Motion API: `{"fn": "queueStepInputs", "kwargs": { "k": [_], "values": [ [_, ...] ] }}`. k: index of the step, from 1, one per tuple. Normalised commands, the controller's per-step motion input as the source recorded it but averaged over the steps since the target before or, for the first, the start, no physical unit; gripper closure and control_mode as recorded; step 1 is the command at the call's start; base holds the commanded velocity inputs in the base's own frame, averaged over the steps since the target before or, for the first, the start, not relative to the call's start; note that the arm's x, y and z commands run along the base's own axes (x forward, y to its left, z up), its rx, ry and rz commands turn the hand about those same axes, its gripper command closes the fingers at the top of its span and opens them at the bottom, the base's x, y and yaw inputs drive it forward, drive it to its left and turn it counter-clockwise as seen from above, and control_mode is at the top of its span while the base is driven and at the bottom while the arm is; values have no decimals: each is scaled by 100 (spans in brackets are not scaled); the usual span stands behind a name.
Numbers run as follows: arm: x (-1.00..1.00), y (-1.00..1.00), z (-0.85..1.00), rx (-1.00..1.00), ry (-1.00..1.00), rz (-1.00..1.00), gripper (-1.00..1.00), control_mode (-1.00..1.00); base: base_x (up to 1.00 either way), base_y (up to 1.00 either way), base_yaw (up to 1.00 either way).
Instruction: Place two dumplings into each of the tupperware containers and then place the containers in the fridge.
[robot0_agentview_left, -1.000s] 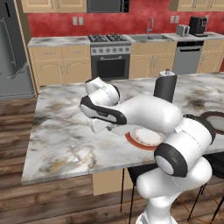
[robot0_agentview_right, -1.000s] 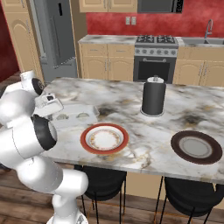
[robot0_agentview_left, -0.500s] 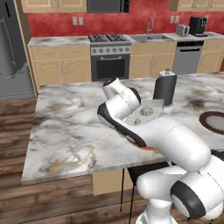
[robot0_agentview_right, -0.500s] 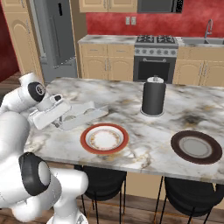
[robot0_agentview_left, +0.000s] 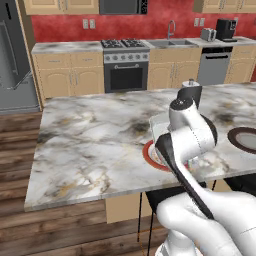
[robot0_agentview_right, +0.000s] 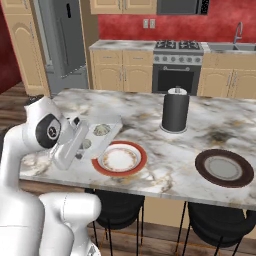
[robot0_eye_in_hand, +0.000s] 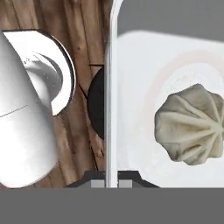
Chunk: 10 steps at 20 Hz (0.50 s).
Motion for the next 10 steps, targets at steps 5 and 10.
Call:
{"fn": "queueStepInputs", "kwargs": {
  "k": [5, 10],
  "values": [
    [-41, -49, 62, 18, 2, 45, 100, -100, 0, 0, 0],
    [10, -5, 94, 14, 14, 8, 100, -100, 0, 0, 0]
  ]
}}
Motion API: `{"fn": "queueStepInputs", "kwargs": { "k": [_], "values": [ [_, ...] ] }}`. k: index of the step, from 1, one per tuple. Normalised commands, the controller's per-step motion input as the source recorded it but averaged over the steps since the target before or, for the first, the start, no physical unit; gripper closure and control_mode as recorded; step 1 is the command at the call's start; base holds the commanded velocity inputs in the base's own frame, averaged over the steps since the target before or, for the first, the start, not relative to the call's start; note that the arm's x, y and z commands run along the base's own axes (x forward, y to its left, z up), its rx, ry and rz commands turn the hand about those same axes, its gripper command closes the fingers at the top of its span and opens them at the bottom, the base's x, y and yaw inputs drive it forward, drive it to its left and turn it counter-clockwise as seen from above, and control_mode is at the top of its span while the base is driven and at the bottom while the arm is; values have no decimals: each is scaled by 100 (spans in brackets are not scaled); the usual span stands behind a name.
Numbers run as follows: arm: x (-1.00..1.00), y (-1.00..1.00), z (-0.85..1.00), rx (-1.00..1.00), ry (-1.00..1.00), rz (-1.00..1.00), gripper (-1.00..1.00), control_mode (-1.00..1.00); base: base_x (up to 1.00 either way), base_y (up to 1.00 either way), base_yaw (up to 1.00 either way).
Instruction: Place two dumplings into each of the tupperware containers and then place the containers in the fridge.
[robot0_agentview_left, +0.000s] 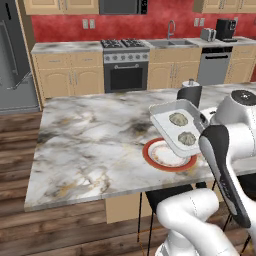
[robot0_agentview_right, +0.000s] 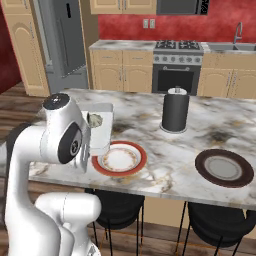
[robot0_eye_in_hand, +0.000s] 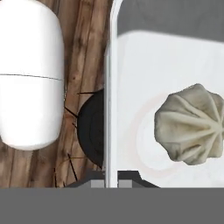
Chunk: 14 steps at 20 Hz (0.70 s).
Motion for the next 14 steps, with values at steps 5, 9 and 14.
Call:
{"fn": "queueStepInputs", "kwargs": {
  "k": [5, 9, 14],
  "values": [
    [6, 7, 77, 3, 39, -5, 100, -100, 0, 0, 0],
    [0, 17, 38, 0, 39, -16, 100, -100, 0, 0, 0],
    [-9, 19, 4, 1, 11, -3, 100, -100, 0, 0, 0]
  ]
}}
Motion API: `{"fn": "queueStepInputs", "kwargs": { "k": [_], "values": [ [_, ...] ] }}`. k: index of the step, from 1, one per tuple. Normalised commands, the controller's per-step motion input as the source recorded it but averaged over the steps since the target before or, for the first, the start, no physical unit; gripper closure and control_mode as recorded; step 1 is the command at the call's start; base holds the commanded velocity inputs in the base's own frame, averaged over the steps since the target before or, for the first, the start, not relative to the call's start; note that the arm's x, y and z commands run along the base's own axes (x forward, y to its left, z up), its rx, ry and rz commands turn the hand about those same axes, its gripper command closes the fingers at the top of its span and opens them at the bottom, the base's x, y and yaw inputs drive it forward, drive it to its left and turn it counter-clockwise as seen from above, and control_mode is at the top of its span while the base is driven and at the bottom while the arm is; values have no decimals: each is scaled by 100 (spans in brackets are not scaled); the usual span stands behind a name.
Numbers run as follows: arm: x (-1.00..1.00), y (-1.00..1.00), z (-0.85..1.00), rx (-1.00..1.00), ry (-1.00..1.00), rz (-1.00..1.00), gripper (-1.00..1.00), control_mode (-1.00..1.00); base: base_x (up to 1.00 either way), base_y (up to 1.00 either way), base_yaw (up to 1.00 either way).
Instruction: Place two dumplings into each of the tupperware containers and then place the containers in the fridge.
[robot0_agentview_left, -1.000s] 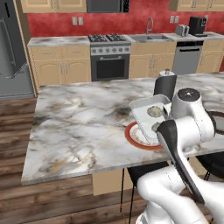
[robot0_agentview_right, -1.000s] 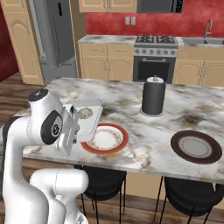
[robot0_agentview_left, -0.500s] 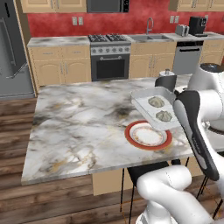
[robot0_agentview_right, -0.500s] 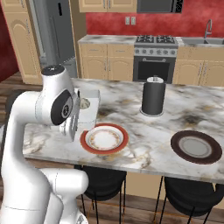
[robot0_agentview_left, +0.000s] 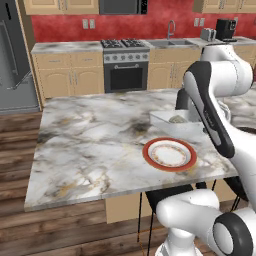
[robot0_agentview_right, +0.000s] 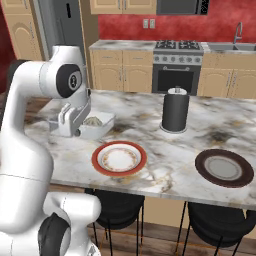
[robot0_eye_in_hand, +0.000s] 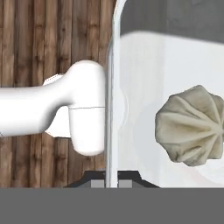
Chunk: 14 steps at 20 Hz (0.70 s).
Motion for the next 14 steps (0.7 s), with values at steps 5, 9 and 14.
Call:
{"fn": "queueStepInputs", "kwargs": {
  "k": [5, 9, 14],
  "values": [
    [-4, 8, -10, 0, -1, -1, 100, -100, 0, 0, 0],
    [-14, 0, -28, 0, -27, 0, 100, -100, 0, 0, 0],
    [-18, 0, -14, 0, -18, 0, 100, -100, 0, 0, 0]
  ]
}}
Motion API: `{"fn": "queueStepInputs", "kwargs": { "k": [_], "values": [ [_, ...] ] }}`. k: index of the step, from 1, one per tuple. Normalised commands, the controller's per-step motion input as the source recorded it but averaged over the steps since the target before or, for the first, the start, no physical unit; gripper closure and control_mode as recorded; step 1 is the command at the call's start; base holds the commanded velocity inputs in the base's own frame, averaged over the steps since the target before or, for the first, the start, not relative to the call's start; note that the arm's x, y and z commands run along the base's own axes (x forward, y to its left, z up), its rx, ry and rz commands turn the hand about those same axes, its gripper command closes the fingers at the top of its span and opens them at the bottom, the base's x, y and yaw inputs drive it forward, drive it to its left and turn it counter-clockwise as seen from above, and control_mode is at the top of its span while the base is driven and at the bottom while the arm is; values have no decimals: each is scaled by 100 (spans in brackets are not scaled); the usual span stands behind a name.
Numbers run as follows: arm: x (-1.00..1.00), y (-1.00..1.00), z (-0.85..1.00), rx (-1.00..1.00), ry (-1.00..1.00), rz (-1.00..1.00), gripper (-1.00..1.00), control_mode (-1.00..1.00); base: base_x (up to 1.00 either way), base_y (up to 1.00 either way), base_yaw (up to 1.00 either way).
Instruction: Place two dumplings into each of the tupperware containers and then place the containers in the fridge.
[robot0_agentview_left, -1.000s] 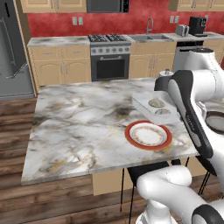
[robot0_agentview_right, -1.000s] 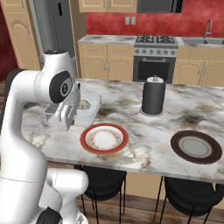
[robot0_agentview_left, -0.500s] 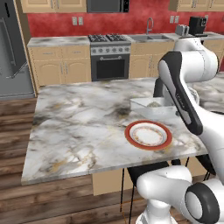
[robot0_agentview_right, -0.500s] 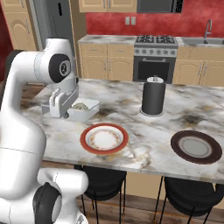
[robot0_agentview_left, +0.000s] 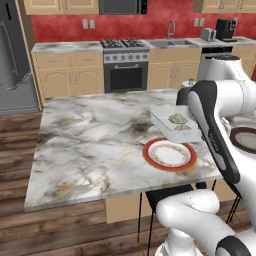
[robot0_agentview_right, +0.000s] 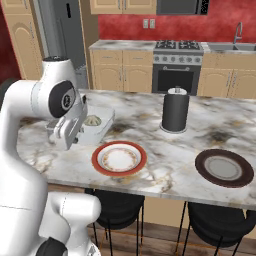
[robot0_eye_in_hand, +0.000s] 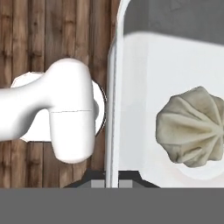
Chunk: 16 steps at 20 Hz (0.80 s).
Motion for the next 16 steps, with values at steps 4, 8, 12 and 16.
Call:
{"fn": "queueStepInputs", "kwargs": {
  "k": [4, 8, 12, 16],
  "values": [
    [-8, 0, 0, 0, 0, 0, 100, -100, 0, 0, 0],
    [-12, 0, -2, 0, 0, 0, 100, -100, 0, 0, 0],
    [-10, 0, 0, 1, 0, 0, 100, -100, 0, 0, 0],
    [-1, -1, 0, 0, 0, 0, 100, -100, 0, 0, 0]
  ]
}}
